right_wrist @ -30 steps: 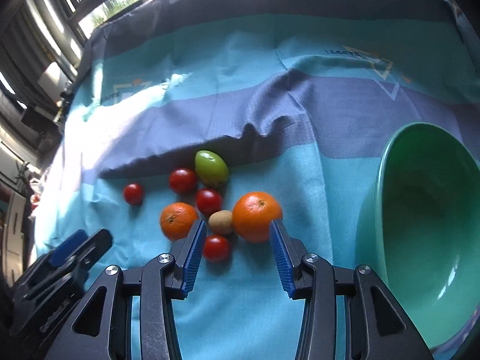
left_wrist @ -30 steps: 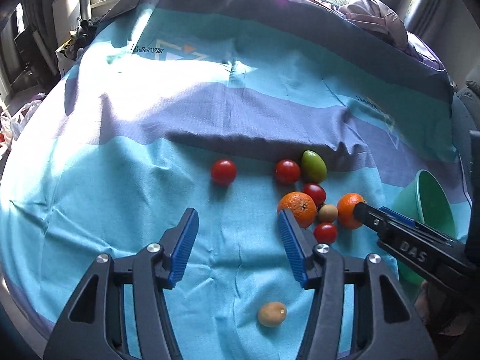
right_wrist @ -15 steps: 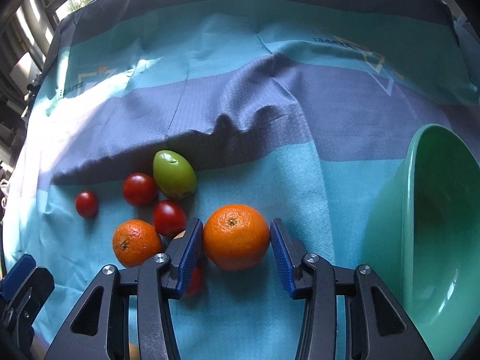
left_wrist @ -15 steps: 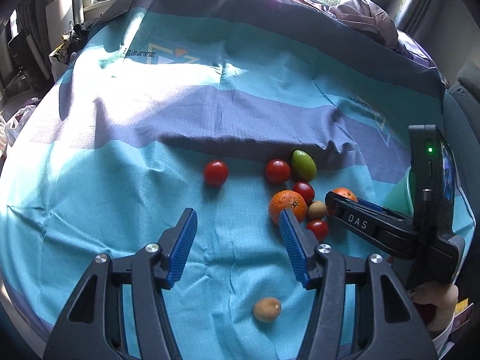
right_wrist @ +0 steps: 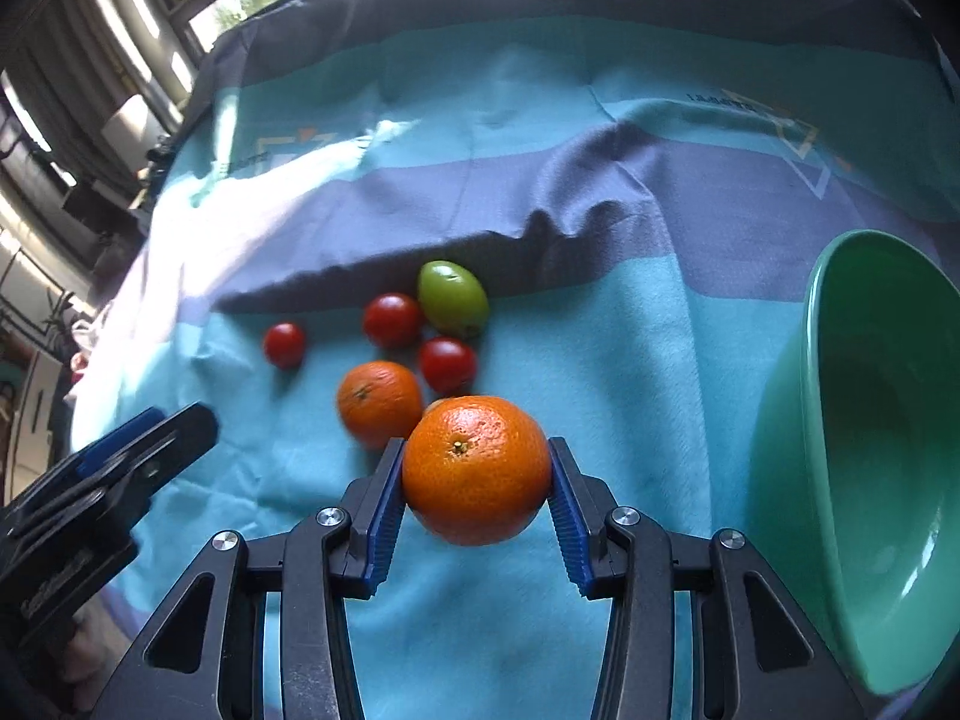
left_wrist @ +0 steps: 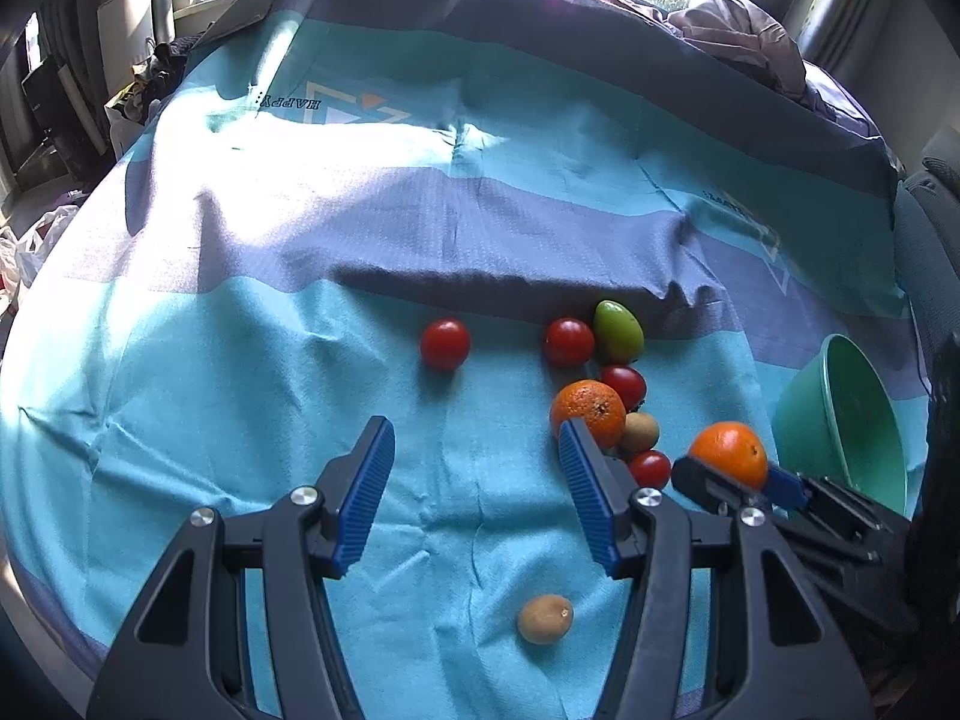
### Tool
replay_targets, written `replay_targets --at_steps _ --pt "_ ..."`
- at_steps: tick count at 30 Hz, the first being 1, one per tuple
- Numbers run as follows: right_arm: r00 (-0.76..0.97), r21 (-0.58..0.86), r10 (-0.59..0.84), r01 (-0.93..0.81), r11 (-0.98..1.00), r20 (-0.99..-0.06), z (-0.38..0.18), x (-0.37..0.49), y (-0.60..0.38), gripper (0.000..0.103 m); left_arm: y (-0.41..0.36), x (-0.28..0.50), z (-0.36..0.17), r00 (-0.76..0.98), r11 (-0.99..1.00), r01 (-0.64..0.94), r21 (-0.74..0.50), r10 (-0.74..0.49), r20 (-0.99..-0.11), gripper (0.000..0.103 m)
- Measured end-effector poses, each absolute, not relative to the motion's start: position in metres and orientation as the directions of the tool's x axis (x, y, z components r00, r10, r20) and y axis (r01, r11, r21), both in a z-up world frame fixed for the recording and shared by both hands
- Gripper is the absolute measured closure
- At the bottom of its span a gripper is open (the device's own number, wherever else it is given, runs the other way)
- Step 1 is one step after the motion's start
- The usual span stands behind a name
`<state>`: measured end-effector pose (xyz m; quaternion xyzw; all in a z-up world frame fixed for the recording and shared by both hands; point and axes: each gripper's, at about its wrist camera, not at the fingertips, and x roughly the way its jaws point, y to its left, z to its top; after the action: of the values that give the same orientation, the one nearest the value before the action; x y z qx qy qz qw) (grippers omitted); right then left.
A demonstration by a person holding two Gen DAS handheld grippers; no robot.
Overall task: Organize fruits
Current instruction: 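Approach the second orange with the right gripper and close on it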
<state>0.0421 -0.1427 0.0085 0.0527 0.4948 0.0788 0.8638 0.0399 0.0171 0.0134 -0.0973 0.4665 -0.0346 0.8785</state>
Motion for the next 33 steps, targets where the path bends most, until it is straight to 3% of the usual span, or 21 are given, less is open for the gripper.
replay_targets --at_steps 4,14,21,25,33 --pt "0.419 0.221 0.276 -0.174 0.959 -0.865 -0.006 0.029 -0.130 0.057 0.016 0.039 0.012 0.559 0.981 -0.038 -0.188 -0.135 -0.818 0.046" --pt "0.380 0.201 0.261 -0.190 0.961 -0.887 -0.015 0.030 -0.123 0.055 0.015 0.039 0.005 0.540 0.984 -0.046 -0.175 -0.123 -0.833 0.046" --pt "0.502 0.324 0.344 -0.129 0.937 -0.793 0.023 0.015 -0.158 0.050 0.003 0.036 0.002 0.513 0.978 0.034 -0.207 -0.195 -0.836 0.046" --pt "0.515 0.422 0.403 -0.087 0.903 -0.756 0.027 0.015 -0.171 0.050 -0.016 0.030 -0.003 0.455 0.952 0.137 -0.272 -0.305 -0.837 0.046" --pt "0.436 0.485 0.439 -0.007 0.874 -0.785 0.003 0.025 -0.170 0.050 -0.055 0.022 -0.021 0.353 0.921 0.249 -0.301 -0.376 -0.857 0.048"
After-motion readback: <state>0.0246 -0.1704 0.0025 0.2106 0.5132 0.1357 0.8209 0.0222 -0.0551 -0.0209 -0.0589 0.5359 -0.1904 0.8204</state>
